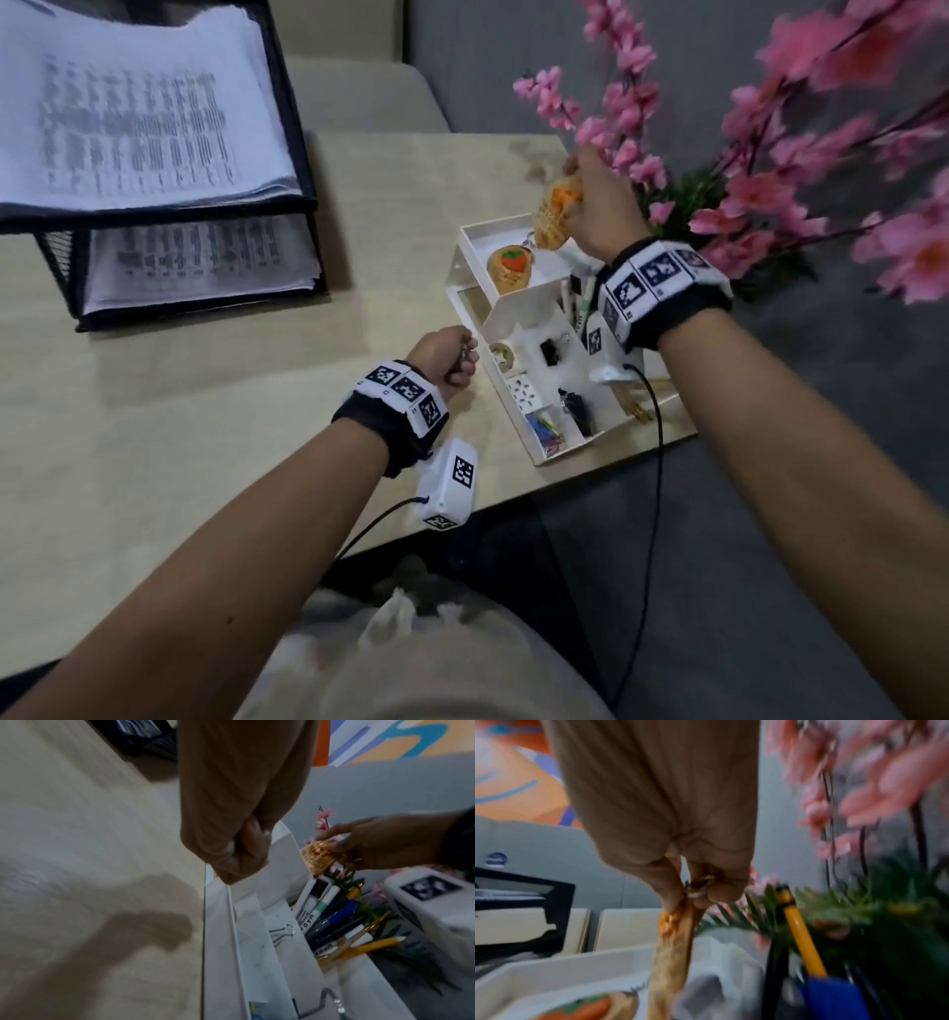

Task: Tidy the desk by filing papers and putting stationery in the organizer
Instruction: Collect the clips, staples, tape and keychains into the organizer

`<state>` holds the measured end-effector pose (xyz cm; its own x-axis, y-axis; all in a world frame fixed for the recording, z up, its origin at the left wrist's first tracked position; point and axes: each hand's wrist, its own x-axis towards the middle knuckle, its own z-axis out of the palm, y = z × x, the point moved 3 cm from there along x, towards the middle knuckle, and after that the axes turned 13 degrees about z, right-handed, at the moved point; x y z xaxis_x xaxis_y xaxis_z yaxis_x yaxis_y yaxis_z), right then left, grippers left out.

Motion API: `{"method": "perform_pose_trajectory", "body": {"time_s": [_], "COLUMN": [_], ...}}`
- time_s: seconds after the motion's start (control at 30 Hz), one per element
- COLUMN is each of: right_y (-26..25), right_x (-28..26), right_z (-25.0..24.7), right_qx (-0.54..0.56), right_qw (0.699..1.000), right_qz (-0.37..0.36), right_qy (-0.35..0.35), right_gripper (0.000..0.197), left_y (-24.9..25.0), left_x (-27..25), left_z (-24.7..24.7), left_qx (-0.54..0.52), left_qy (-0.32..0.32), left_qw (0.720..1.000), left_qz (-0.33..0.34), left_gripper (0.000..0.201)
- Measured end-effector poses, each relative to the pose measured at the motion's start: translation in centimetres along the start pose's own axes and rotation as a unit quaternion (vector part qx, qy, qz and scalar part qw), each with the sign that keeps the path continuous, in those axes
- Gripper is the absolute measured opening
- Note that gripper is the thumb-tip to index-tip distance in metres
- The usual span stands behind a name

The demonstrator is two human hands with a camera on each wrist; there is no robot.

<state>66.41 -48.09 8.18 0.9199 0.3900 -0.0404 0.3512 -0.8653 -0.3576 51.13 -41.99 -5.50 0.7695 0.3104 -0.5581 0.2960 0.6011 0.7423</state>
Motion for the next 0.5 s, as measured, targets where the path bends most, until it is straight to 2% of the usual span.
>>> {"method": "perform_pose_trajectory", "body": {"time_s": [0.13,0.2,0.3,0.4,0.5], "right_y": [1.5,2.0,2.5,2.7,4.0], "right_x": [3.2,4.0,4.2,1.6,-5.4], "right_z": [1.3,2.2,2.8,0.3,-4.0], "right_qx": [-0.127,-0.160,-0.157,-0.057,0.085], "right_qw": [0.985,0.977,0.982,0.997,0.995], "right_qz": [0.033,0.036,0.034,0.010,-0.024], "right_qy": [-0.116,-0.136,-0.102,-0.045,0.044], "right_gripper": [0.037,0.038,0.041,0.048,0.038], "left_y": [-0.7,-0.8,-0.7,-0.5,-0.1], "left_x": [1.0,1.3,1.6,2.0,2.2], "left_z": [1.7,2.1,2.6,3.5,5.1], "left_qx": [0.048,0.072,0.124,0.216,0.375], "left_qy": [0.019,0.026,0.025,0.007,-0.031], "left_qw": [0.999,0.997,0.992,0.974,0.918], "left_qz": [0.015,0.018,0.029,0.063,0.121], "left_gripper": [0.035,0.035,0.034,0.035,0.033]}}
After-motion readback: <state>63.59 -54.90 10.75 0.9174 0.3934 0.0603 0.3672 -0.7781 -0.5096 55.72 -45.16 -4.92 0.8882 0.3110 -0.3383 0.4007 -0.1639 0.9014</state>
